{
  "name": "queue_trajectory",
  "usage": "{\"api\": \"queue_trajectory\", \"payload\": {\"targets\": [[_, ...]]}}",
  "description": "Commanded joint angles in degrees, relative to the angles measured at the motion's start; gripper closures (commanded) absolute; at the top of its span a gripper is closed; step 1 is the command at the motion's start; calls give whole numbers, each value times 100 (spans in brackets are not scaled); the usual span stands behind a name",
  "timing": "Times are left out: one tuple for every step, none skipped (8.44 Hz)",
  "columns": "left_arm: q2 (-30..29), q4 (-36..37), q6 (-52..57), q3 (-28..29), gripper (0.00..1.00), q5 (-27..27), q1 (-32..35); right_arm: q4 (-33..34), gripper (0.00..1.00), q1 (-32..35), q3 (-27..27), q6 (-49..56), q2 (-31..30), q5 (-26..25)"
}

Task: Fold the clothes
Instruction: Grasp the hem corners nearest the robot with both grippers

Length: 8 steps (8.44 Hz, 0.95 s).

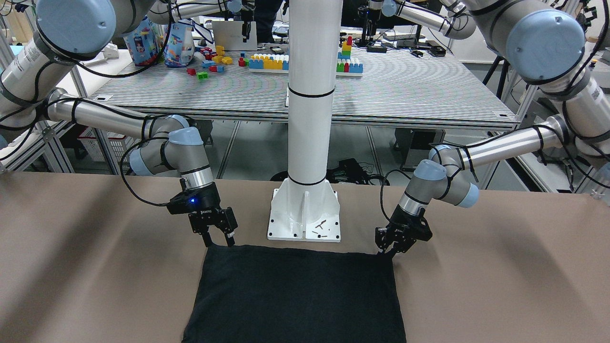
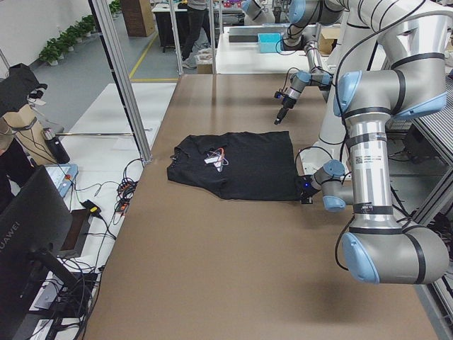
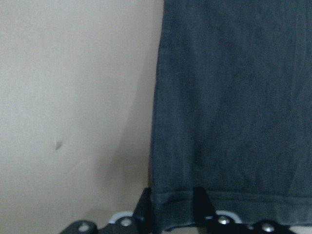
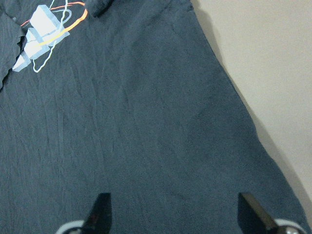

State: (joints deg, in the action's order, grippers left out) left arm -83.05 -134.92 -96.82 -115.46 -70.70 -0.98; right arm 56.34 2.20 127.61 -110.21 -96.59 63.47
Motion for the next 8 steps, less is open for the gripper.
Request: {"api": "queue_trajectory", "payload": {"targets": [[8,0,5,-3,69,-5,-8,0,8,0,-8,0,0,-1],[8,0,5,-38,70,-23,-16,0,8,0,1,0,0,-1],[8,0,5,-55,70,-32,-16,0,8,0,1,0,0,8],[26,0,5,-64,70,-40,-16,0,8,0,1,0,0,8],[61,0,5,-64,69,-41,-25,0,8,0,1,0,0,8],[122,-8,5,-64,69,-49,-25,0,8,0,1,0,0,8],[175,-8,5,-73,70,-49,-17,0,8,0,1,0,0,8],[210,-8,5,-82,71,-49,-25,0,8,0,-8,0,0,8]]}}
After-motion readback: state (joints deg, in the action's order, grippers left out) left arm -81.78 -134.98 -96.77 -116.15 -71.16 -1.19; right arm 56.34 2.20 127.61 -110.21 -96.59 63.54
